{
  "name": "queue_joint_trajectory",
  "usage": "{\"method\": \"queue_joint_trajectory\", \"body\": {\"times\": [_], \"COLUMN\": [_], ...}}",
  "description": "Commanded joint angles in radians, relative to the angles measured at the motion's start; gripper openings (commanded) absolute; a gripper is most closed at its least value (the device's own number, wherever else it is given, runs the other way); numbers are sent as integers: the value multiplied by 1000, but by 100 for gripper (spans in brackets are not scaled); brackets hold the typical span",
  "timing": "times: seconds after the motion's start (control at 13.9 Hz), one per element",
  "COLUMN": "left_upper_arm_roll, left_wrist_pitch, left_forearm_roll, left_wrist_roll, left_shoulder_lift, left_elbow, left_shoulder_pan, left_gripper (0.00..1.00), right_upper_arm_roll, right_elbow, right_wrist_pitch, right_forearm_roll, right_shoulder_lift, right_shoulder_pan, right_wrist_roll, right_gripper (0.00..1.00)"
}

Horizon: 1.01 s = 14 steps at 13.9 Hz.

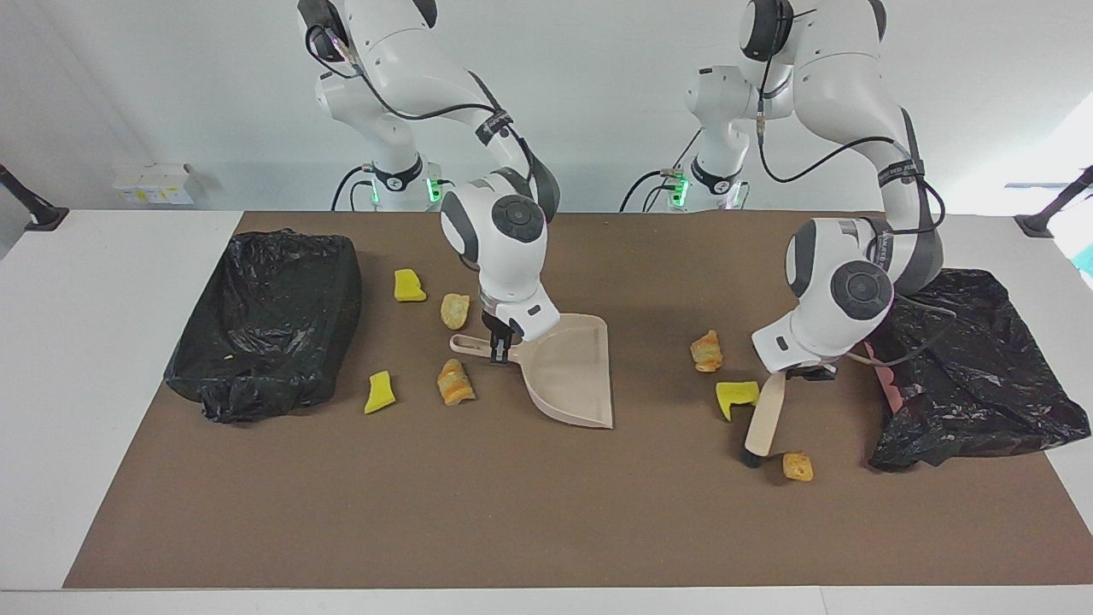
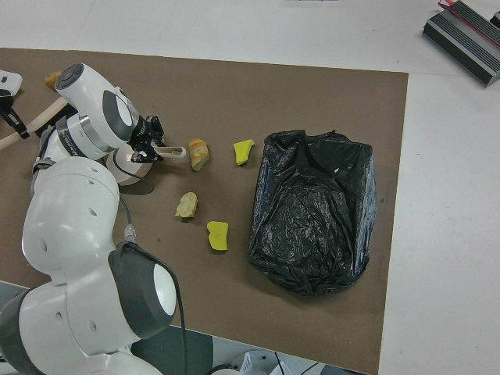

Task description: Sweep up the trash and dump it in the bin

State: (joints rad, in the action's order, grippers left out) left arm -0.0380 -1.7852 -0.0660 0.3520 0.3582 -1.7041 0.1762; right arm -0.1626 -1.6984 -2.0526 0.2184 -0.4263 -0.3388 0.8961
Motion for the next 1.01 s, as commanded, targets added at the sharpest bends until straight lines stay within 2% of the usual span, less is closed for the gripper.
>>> {"method": "queue_joint_trajectory", "body": {"times": [0.0, 0.14, 0.43, 0.72, 0.94], "left_upper_arm_roll": [17, 21, 27, 29, 27], "left_wrist_pitch": [38, -5, -178, -240, -293], "left_forearm_roll": [32, 32, -30, -58, -135], "left_wrist_roll": [-1, -4, -8, -7, -4], "left_shoulder_lift": [-94, -81, -32, 100, 169], "left_elbow": [-43, -10, 38, 200, 282], "left_shoulder_pan": [5, -9, -20, -78, -101], "left_gripper": [0, 0, 0, 0, 0], "right_upper_arm_roll": [-9, -9, -9, -9, -9], "right_elbow": [-26, -26, -27, -27, -26], "right_wrist_pitch": [-15, -18, -18, -20, -20], "right_forearm_roll": [7, 7, 6, 7, 7], "right_shoulder_lift": [6, 6, 8, 6, 6], "right_shoulder_pan": [15, 15, 15, 15, 15], "right_wrist_roll": [35, 35, 35, 34, 34], "right_gripper": [0, 0, 0, 0, 0]}}
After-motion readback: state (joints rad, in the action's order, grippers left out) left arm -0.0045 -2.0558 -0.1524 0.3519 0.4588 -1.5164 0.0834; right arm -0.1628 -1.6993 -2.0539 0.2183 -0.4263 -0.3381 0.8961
